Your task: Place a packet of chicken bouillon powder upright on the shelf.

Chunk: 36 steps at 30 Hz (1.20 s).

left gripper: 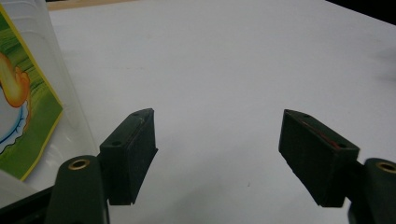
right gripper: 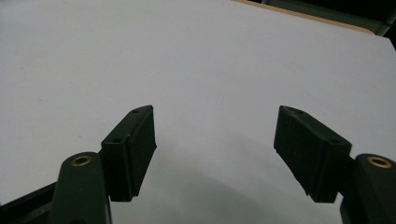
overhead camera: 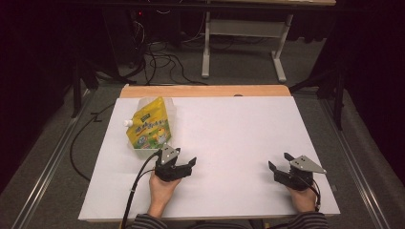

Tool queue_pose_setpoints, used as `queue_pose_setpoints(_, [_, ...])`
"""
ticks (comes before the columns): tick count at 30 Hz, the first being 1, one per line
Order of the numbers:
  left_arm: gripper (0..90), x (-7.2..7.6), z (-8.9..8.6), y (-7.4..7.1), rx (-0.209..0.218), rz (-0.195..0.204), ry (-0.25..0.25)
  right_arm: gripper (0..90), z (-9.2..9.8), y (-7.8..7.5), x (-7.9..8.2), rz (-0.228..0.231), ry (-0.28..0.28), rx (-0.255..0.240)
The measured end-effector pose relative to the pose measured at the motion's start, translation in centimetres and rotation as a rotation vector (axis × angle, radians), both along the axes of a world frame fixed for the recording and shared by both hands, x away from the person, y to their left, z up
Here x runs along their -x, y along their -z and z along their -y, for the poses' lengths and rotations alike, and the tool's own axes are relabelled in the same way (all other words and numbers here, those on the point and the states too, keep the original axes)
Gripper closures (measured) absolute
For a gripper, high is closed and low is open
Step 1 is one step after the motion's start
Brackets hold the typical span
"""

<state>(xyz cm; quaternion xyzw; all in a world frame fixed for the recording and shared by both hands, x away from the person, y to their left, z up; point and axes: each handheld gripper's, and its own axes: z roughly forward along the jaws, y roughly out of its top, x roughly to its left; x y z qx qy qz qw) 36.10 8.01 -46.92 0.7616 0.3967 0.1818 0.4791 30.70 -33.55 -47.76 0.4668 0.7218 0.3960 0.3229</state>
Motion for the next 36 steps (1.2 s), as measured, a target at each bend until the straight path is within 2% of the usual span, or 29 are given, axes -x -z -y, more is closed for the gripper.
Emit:
queue_pose_setpoints(9, [28.5, -0.1, 0.4, 0.4, -0.001, 0.029, -0.03, 29.9, 0.0, 0.0, 0.1, -0.002, 0.002, -0.003])
queue_pose_setpoints(14, [27.6, -0.1, 0.5, 0.8, 0.002, 0.023, -0.032, 29.9, 0.0, 0.0, 0.0, 0.0, -0.001, -0.002])
queue_pose_setpoints(20, [28.0, 0.3, 1.1, 0.9, 0.023, 0.036, 0.009, 30.0, 0.0, 0.0, 0.0, -0.001, -0.002, 0.004])
queue_pose_setpoints(25, [27.9, 0.4, 1.5, 1.2, 0.011, 0.04, 0.026, 29.9, 0.0, 0.0, 0.0, -0.003, -0.001, 0.005])
queue_pose_setpoints(29, [27.6, 0.4, 1.5, 1.2, 0.013, 0.039, 0.047, 30.0, -0.1, 0.0, 0.0, -0.003, -0.001, 0.007])
queue_pose_setpoints(32, [27.4, 0.3, 1.3, 1.3, 0.037, 0.02, 0.054, 30.0, -0.1, 0.0, 0.0, -0.004, 0.0, 0.012])
queue_pose_setpoints(36, [27.2, 0.4, 1.4, 1.3, 0.025, 0.033, 0.059, 30.0, -0.1, 0.0, 0.0, -0.007, 0.005, 0.012])
